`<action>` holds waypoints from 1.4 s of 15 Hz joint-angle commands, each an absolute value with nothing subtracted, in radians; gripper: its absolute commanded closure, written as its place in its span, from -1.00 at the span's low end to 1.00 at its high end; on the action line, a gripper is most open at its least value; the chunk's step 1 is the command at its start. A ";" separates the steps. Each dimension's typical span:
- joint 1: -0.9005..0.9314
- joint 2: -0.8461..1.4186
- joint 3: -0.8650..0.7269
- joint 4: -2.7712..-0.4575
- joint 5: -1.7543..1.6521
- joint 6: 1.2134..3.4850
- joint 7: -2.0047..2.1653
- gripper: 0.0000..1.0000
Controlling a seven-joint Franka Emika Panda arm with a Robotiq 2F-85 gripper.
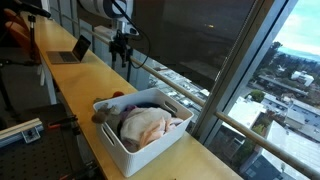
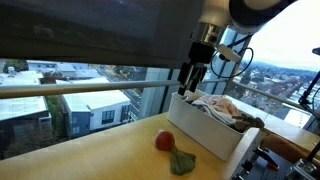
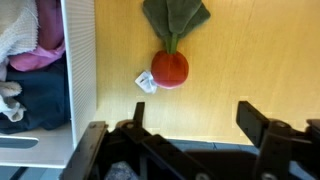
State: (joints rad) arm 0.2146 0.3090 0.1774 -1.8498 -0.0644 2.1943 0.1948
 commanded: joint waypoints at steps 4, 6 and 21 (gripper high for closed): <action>0.181 0.248 0.124 -1.883 -0.084 2.174 0.186 -1.00; 0.162 0.256 0.091 -1.880 -0.124 2.190 0.182 -1.00; 0.067 0.559 -0.086 -1.837 -0.315 2.358 0.179 -1.00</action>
